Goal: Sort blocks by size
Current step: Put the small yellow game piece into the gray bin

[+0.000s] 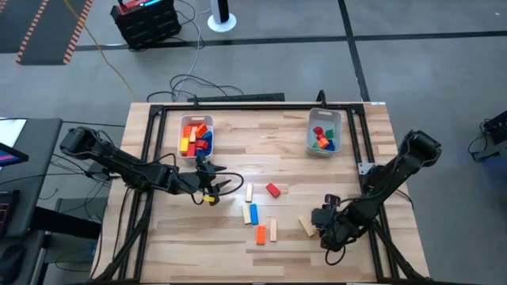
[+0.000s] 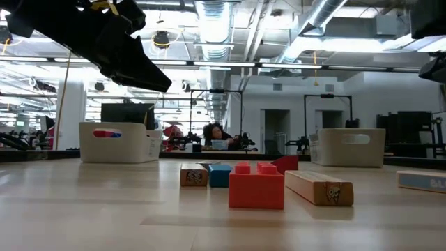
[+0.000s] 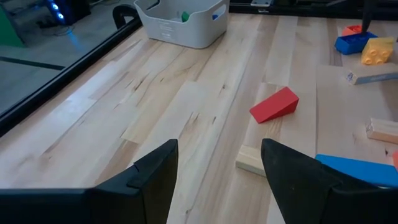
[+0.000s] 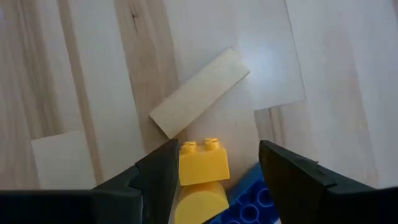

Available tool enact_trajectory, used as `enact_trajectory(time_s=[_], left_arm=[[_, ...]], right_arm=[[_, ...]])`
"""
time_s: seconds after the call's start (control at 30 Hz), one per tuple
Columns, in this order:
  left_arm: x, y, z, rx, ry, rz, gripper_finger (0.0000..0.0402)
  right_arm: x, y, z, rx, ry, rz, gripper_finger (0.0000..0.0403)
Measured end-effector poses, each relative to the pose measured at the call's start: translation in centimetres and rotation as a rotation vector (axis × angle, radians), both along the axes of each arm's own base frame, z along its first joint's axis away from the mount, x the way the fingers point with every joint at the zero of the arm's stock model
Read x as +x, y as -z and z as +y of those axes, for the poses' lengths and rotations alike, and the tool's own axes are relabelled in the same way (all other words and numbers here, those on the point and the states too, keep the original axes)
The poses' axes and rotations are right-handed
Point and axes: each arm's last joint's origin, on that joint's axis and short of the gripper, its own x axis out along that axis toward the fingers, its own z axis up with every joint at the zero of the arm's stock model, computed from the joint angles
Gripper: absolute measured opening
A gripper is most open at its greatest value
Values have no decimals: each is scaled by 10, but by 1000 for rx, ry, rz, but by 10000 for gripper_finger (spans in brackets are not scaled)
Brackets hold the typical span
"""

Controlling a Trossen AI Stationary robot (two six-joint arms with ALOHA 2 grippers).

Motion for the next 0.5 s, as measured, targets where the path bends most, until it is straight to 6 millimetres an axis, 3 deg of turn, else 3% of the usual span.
enact_trajectory(time_s=[0.5], left_arm=[[0,0,0,-1,2,3,224]], right_arm=[[5,37,13,-49,-51,126,251]])
